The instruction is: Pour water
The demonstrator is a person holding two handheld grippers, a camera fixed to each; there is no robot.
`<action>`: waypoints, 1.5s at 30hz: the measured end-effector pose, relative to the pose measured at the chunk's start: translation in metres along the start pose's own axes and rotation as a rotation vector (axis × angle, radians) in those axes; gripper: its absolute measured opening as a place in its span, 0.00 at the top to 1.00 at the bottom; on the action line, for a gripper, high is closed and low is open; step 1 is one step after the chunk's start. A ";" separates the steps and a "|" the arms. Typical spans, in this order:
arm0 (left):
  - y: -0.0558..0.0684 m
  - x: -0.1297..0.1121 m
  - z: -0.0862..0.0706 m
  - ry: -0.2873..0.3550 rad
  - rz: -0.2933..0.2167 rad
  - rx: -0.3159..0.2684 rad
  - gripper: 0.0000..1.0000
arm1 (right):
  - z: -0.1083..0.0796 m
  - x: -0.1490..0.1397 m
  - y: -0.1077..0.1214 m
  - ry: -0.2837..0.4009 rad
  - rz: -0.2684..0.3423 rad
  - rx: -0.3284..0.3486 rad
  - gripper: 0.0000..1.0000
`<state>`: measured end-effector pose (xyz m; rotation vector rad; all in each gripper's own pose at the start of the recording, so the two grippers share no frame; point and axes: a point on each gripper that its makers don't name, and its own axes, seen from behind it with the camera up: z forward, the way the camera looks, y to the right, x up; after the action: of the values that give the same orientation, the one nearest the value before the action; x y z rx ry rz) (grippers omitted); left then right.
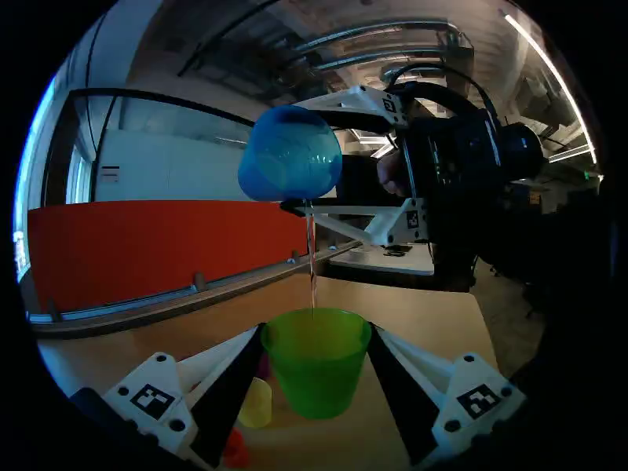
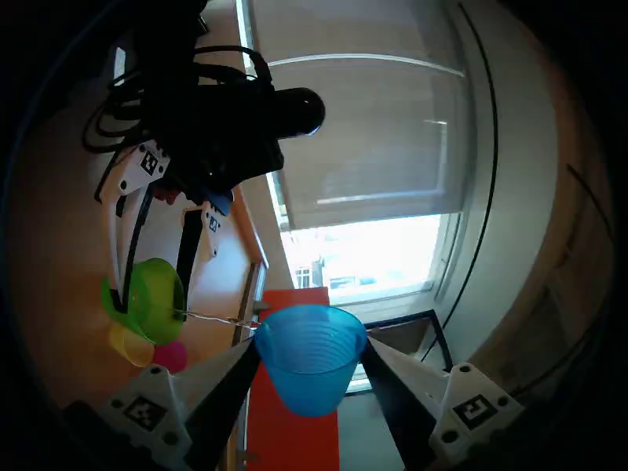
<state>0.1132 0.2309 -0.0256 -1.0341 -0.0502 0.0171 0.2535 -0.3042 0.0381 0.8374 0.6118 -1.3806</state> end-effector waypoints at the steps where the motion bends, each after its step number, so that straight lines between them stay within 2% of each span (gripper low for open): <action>1: 0.000 0.000 0.000 0.000 0.000 -0.001 0.10 | 0.000 0.001 0.000 0.000 -0.003 0.000 0.09; 26: -0.001 -0.001 0.001 0.001 -0.003 0.005 0.10 | -0.003 0.012 0.001 0.005 -0.070 -0.015 0.10; 45: -0.002 0.001 0.002 0.002 -0.002 0.007 0.10 | -0.002 0.011 -0.001 0.009 -0.082 -0.007 0.09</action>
<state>0.1139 0.2315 -0.0235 -1.0270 -0.0490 0.0140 0.2543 -0.3090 0.0276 0.8209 0.6645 -1.4488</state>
